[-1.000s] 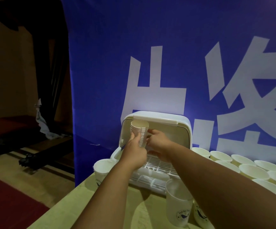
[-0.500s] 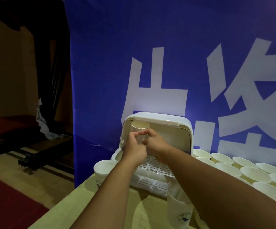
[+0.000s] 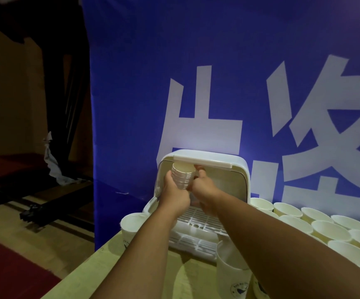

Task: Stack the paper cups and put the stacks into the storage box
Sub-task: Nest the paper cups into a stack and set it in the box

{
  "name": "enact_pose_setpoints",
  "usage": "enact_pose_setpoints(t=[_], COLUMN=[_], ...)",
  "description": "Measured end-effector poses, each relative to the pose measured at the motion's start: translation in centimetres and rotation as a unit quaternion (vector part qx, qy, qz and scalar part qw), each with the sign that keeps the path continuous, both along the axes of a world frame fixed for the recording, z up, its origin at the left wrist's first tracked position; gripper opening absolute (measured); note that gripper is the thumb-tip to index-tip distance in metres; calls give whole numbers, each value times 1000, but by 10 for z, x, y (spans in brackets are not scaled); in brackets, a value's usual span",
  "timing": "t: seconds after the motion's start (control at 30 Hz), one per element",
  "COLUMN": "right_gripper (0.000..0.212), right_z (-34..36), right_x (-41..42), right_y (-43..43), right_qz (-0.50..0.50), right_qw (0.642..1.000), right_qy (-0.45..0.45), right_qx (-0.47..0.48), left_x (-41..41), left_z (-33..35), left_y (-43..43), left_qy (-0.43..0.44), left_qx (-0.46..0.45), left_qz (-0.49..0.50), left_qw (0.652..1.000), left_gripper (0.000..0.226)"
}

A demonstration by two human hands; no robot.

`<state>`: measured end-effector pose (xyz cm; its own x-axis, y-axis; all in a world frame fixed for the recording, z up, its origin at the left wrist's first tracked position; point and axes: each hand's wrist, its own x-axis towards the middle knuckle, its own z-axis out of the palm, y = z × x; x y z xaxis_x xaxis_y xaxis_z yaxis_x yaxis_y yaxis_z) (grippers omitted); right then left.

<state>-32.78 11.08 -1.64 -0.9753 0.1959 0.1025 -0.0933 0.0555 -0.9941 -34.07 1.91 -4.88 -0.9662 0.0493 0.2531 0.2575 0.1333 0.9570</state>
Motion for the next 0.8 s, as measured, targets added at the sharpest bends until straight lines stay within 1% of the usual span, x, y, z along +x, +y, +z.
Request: enact_pose_setpoints(t=[0.07, 0.13, 0.27, 0.4, 0.47, 0.53, 0.63, 0.8], right_gripper=[67, 75, 59, 52, 51, 43, 31, 33], right_z=[-2, -4, -7, -3, -2, -1, 4, 10], right_x=[-2, -5, -8, -5, -4, -3, 1, 2], right_y=[1, 2, 3, 3, 3, 3, 2, 1], right_qz=[2, -6, -25, -20, -10, 1, 6, -10], right_qw=[1000, 1000, 998, 998, 998, 999, 999, 997], right_qy=[-6, -7, -11, 0, -1, -12, -22, -36], right_qx=[-3, -11, -61, -61, -61, -48, -42, -65], left_x=[-3, -3, -7, -6, -6, -7, -9, -13], left_z=[0, -1, -1, 1, -1, -2, -1, 1], left_y=[0, -1, -2, -1, -2, -4, -4, -7], left_qy=[-5, 1, 33, 40, 28, 11, -9, -37], left_qx=[-8, 6, 4, -26, -45, -55, -41, -9], left_qz=[-11, -17, -7, -5, -16, -19, -25, -58], left_qw=[1000, 1000, 999, 999, 998, 998, 999, 998], left_gripper=[61, 57, 55, 60, 66, 70, 76, 82])
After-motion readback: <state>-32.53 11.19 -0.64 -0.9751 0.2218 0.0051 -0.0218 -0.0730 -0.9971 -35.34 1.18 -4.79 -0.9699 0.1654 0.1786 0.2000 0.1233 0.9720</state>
